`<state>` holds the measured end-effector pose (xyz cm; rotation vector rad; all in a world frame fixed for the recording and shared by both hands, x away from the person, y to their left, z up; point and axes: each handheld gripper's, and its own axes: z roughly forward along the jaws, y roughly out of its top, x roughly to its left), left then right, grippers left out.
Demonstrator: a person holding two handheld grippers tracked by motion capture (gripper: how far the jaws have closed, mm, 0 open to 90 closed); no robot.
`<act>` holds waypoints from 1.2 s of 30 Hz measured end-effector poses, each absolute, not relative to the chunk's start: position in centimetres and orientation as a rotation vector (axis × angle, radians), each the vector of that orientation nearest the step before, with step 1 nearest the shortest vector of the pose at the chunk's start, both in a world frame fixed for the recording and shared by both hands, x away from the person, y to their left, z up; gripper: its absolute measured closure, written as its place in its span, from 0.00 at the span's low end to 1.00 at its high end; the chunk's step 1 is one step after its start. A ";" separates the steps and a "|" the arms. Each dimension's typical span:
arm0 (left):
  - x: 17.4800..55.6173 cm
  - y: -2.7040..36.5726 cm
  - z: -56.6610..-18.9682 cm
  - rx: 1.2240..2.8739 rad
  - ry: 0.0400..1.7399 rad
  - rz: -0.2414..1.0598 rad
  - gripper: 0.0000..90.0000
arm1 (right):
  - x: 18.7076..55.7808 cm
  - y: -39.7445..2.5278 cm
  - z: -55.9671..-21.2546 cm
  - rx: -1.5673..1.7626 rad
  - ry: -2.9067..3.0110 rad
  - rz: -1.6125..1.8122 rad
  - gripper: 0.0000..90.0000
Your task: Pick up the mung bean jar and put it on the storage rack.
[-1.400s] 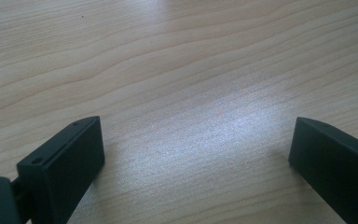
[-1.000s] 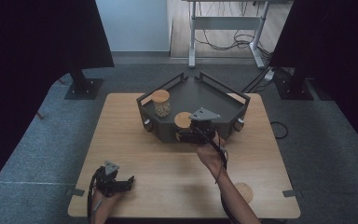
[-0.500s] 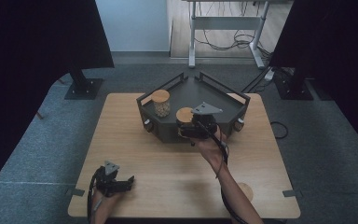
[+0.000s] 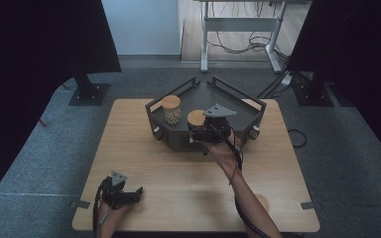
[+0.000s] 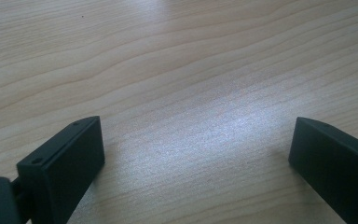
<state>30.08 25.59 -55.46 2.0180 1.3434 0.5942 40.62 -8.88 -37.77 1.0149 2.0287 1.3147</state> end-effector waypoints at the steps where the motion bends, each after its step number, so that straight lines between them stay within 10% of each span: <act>1: 30.1 25.6 -55.5 2.017 1.343 0.594 0.03 | 40.7 -8.9 -37.8 1.014 2.027 1.312 0.27; 36: 30.1 25.6 -55.5 2.017 1.343 0.594 0.03 | 44.0 -9.2 -37.6 1.027 1.974 1.280 0.27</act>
